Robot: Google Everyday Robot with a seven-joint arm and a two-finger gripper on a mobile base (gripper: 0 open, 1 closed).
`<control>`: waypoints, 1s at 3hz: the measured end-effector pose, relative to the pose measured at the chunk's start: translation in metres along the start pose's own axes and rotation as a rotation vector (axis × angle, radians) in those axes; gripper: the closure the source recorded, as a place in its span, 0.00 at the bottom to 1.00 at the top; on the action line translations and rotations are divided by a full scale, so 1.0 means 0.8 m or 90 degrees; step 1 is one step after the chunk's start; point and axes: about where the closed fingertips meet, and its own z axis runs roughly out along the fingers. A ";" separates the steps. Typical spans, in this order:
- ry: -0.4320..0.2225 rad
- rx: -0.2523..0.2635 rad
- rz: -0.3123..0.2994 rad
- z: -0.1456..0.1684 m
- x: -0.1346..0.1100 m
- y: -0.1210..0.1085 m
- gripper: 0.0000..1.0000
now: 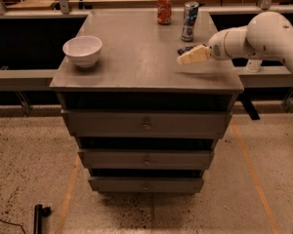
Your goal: Move rxbar blueberry near white bowl
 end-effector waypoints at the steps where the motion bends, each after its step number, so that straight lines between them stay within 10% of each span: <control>1: -0.028 0.015 0.040 0.024 -0.001 -0.011 0.00; 3: -0.061 0.024 0.109 0.051 -0.004 -0.027 0.00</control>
Offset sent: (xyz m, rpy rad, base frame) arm 0.0503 -0.0008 -0.0076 0.2073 -0.0416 -0.1229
